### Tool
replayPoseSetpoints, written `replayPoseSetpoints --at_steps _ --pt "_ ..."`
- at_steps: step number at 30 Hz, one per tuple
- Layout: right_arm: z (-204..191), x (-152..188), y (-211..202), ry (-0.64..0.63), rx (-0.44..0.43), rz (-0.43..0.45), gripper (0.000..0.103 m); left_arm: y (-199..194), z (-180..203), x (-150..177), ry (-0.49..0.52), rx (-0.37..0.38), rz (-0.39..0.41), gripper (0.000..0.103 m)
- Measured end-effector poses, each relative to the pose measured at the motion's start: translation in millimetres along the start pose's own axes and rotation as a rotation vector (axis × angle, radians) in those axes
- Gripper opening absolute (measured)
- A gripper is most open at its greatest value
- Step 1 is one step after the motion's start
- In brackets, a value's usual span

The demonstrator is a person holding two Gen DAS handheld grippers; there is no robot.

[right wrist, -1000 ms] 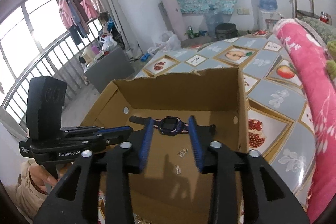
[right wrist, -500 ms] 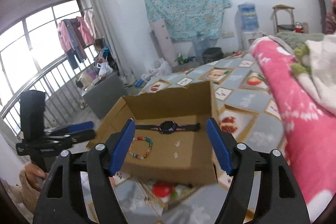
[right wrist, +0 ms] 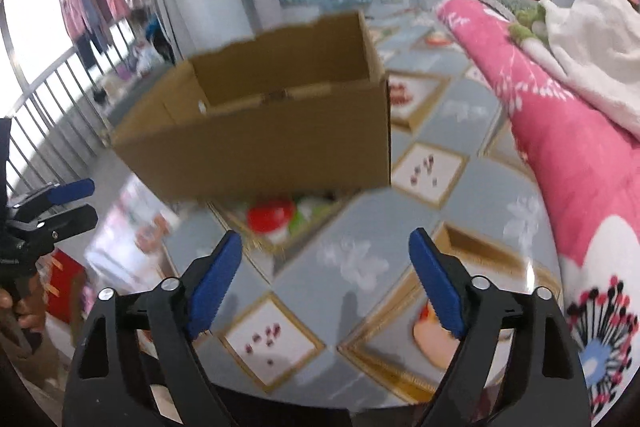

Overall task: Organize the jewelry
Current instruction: 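Move the right tool out of the box back over the gold pieces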

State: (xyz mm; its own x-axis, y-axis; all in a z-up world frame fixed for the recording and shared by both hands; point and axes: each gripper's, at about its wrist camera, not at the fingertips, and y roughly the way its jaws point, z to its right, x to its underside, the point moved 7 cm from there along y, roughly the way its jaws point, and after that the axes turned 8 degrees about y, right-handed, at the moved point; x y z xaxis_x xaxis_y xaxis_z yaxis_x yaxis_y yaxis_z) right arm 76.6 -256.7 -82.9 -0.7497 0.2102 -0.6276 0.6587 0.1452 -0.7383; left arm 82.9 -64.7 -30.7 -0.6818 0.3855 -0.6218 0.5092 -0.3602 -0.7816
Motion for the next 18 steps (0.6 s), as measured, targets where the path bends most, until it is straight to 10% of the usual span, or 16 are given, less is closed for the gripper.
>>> replayPoseSetpoints --at_steps 18 --pt "3.8 41.3 50.7 -0.04 0.193 -0.094 0.088 80.0 11.3 43.9 0.04 -0.111 -0.152 0.089"
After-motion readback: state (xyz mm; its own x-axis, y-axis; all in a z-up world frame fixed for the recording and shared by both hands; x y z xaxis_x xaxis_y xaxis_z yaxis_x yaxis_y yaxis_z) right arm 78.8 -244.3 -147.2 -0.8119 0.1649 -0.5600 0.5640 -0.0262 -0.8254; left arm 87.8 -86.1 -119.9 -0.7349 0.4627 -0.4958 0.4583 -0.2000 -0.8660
